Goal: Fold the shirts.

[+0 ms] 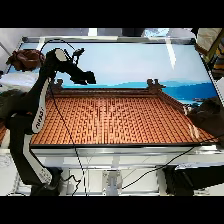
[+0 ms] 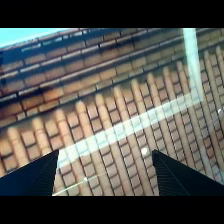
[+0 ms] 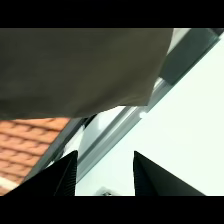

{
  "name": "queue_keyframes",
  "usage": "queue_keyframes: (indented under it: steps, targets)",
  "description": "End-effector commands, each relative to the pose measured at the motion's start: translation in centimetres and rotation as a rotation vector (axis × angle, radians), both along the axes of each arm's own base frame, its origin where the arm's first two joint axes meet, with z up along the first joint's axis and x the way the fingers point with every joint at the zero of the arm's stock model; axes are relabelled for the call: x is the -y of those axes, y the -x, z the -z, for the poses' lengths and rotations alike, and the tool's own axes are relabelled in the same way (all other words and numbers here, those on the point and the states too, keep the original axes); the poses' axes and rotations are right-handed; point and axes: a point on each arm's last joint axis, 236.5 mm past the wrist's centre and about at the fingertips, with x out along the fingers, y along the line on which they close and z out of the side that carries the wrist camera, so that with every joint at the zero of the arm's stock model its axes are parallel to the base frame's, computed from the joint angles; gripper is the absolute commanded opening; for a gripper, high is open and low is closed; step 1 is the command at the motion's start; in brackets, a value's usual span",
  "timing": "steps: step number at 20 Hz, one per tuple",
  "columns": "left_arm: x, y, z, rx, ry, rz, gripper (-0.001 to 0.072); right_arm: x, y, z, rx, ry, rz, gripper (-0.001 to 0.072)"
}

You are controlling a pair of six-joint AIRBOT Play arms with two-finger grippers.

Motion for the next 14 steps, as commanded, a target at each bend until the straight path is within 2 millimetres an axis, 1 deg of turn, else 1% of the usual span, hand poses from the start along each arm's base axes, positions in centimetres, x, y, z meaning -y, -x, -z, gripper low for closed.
queue_keyframes:
  steps: [1, 2, 3, 4, 5, 6, 7, 8, 9, 10, 12, 14]
  targets:
    - [0.7, -0.5, -0.5, 0.011, 0.037, -0.02, 0.064, -0.7, -1.8, -0.4, 0.161, -0.068, 0.021, 0.0397]
    - [1.6, -0.4, -1.1, 0.008, 0.084, -0.021, 0.0625, -1.1, -4.6, -1.1, 0.283, -0.085, -0.001, 0.0291]
    - [2.7, -0.4, -2.2, 0.01, 0.151, -0.018, 0.0555, -1.7, -7.6, -2.3, 0.422, -0.103, -0.047, 0.0157]
    - [3.9, -0.6, -4.0, 0.031, 0.22, -0.004, 0.0501, -2.7, -10.9, -4.2, 0.587, -0.125, -0.115, 0.0155]
    - [4.7, -1.0, -5.8, 0.071, 0.263, 0.011, 0.0413, -3.7, -13.5, -6.3, 0.727, -0.141, -0.162, 0.0149]
    - [5.0, -1.4, -7.7, 0.124, 0.286, 0.027, 0.0256, -4.8, -16.0, -8.6, 0.859, -0.158, -0.205, 0.0127]
    - [5.0, -1.9, -9.2, 0.171, 0.294, 0.025, 0.0138, -5.8, -17.8, -10.4, 0.953, -0.171, -0.239, 0.0087]
    - [4.9, -2.3, -10.8, 0.222, 0.302, 0.013, 0.007, -7.1, -19.4, -12.0, 1.026, -0.182, -0.281, 0.0023]
    - [4.7, -2.6, -12.2, 0.262, 0.31, 0.003, 0.0005, -8.5, -20.7, -13.1, 1.073, -0.207, -0.314, 0.0022]
    - [4.6, -2.5, -13.5, 0.29, 0.316, -0.001, 0.0009, -10.2, -21.9, -14.1, 1.112, -0.241, -0.349, 0.0022]
    - [4.6, -1.9, -15.4, 0.315, 0.329, 0.006, 0.0009, -13.1, -23.8, -15.1, 1.15, -0.298, -0.404, 0.0022]
    - [5.2, -1.0, -16.3, 0.302, 0.365, 0.024, 0.0009, -15.5, -25.1, -15.1, 1.144, -0.331, -0.453, 0.0023]
